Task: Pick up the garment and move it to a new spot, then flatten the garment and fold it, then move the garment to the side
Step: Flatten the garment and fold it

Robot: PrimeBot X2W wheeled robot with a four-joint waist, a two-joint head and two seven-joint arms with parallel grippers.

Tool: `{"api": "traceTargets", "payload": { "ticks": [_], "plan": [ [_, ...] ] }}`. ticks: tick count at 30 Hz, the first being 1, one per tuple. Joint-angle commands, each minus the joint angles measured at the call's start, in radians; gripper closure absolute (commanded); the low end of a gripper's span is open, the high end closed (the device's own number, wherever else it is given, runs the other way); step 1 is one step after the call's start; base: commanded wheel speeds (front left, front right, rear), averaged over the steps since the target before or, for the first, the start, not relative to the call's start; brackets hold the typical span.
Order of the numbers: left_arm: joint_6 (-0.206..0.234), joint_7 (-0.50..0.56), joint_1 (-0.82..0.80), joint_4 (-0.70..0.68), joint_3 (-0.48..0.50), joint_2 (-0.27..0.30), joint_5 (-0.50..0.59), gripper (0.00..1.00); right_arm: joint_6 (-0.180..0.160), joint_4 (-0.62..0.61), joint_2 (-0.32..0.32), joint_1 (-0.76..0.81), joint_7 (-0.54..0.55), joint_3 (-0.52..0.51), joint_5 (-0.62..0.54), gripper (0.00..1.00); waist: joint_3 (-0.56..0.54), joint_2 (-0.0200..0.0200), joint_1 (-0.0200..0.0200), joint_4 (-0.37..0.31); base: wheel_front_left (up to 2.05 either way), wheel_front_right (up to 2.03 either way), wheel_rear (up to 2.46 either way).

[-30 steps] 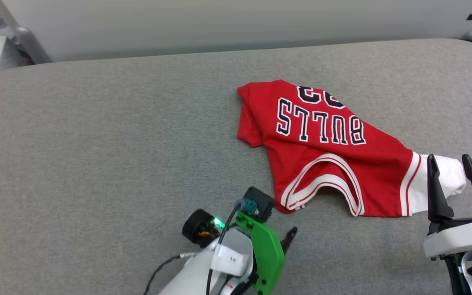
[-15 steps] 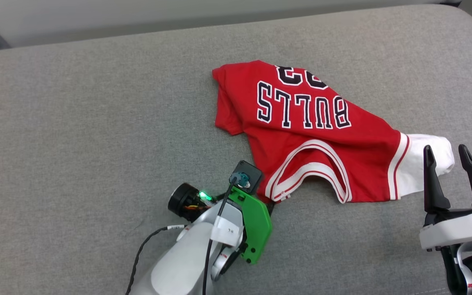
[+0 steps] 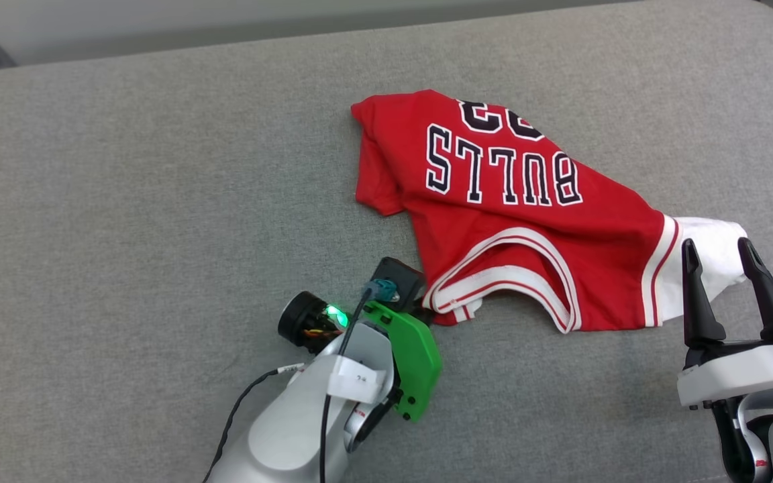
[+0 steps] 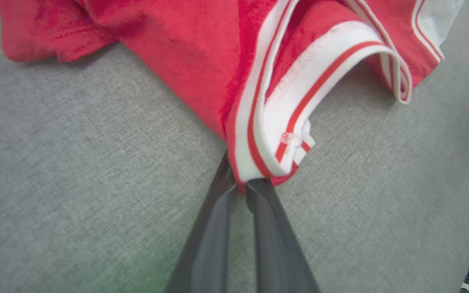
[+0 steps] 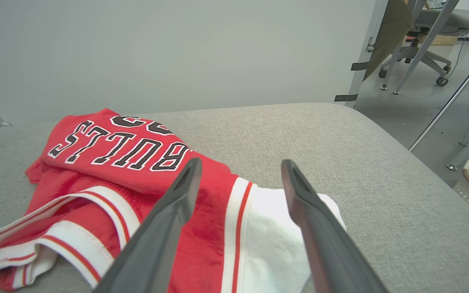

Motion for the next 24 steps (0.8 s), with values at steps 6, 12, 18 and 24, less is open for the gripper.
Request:
{"api": "traceTargets", "payload": {
  "ticks": [6, 12, 18, 24],
  "plan": [
    [0.040, -0.116, 0.026, -0.011, 0.060, 0.037, -0.025, 1.00, -0.001, 0.028, -0.004, 0.011, 0.000, 0.003, -0.010, 0.00, -0.093, 0.0000, -0.0001, 0.057, 0.00, 0.00, 0.00],
    [0.076, -0.153, 0.025, -0.094, 0.123, 0.137, -0.023, 1.00, -0.001, 0.035, -0.005, 0.039, 0.011, 0.012, -0.003, 0.00, -0.149, 0.0000, -0.0001, 0.117, 0.00, 0.00, 0.00],
    [0.117, -0.179, 0.031, -0.226, 0.191, 0.243, -0.012, 1.00, -0.001, 0.038, -0.001, 0.057, 0.019, 0.026, -0.002, 0.00, -0.168, 0.0000, -0.0001, 0.168, 0.00, 0.00, 0.00],
    [0.103, -0.138, 0.100, -0.313, 0.140, 0.325, 0.038, 1.00, -0.001, 0.044, 0.004, 0.064, 0.024, 0.035, -0.002, 0.00, -0.162, 0.0000, -0.0001, 0.192, 0.00, 0.00, 0.00]
  ]
}}
